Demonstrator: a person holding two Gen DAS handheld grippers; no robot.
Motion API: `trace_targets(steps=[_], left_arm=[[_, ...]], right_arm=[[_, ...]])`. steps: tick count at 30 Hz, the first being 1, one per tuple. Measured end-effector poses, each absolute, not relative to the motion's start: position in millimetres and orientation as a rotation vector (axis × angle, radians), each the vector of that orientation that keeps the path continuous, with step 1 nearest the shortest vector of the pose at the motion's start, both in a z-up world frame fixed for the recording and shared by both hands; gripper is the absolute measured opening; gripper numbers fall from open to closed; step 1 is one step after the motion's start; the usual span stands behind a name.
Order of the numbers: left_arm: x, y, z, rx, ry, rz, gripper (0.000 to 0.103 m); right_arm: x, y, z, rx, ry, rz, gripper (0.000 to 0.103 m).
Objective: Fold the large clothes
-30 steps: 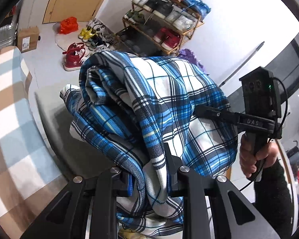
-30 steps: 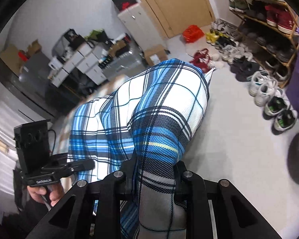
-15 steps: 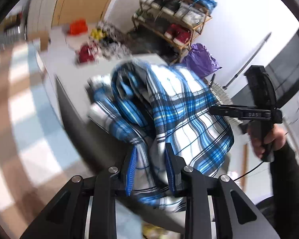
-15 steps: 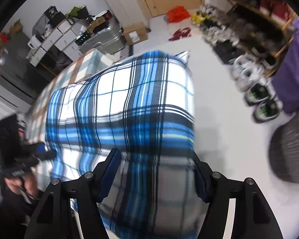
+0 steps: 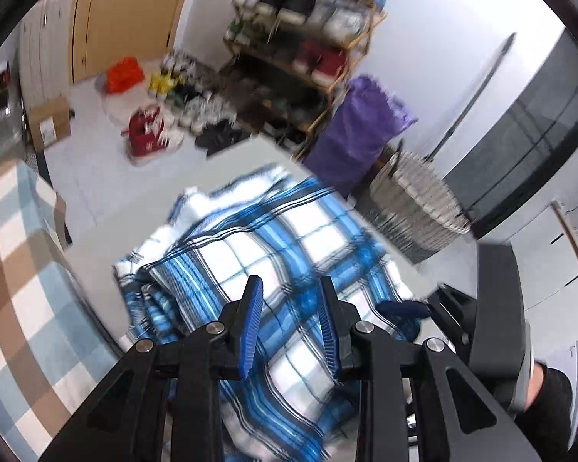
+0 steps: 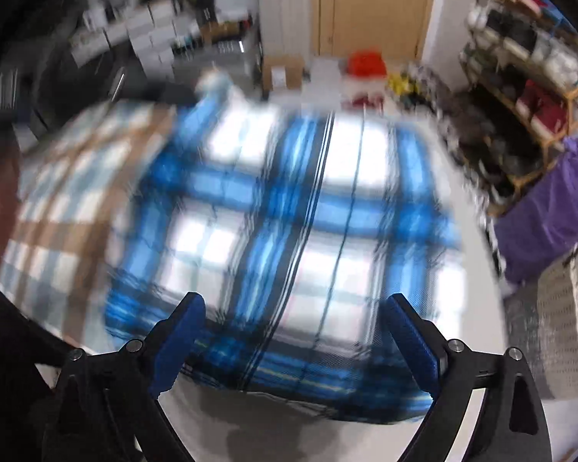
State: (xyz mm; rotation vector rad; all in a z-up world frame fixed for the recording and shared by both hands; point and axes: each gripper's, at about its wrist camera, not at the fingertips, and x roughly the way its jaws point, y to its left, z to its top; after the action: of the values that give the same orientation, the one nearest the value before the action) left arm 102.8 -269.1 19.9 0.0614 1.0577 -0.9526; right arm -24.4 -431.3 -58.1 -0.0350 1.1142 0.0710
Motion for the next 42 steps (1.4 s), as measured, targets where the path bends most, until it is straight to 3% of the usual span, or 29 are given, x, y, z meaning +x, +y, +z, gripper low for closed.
trace_targets(steps=[3,10,17,20,22,23,29,31,42], left_arm=[[115,-267,-3,0.089,1.112,-0.901,0.023],[128,-231,-27,-0.032,1.148,-0.913,0.004],[109,-211,8,-0.006,1.061,-0.872,0.006],[79,-193,36,0.013,0.991,-0.872,0.019],[56,-182,52,0.029,0.919,-0.876,0.059],[44,-176,59,0.033,0.877,-0.875,0.066],[10,-141,84,0.02,0.765,-0.812,0.072],[3,-135,85,0.025,0.734,-0.777,0.085],[-59,-126,47,0.098,0.616,-0.668,0.087]], right_arm=[[-34,-429,-70,-0.039,1.08,0.084,0.103],[-47,-443,-62,0.032,1.067,0.122,0.103],[-82,-482,-16,0.404,0.922,0.084,0.103],[-111,-489,15,0.476,0.795,0.033,0.103],[-128,-485,32,0.501,0.727,0.02,0.103],[-131,-480,39,0.505,0.709,0.016,0.103],[-139,-434,59,0.458,0.653,-0.018,0.103],[-144,-415,61,0.432,0.65,-0.069,0.103],[-195,-351,32,0.275,0.568,-0.366,0.103]])
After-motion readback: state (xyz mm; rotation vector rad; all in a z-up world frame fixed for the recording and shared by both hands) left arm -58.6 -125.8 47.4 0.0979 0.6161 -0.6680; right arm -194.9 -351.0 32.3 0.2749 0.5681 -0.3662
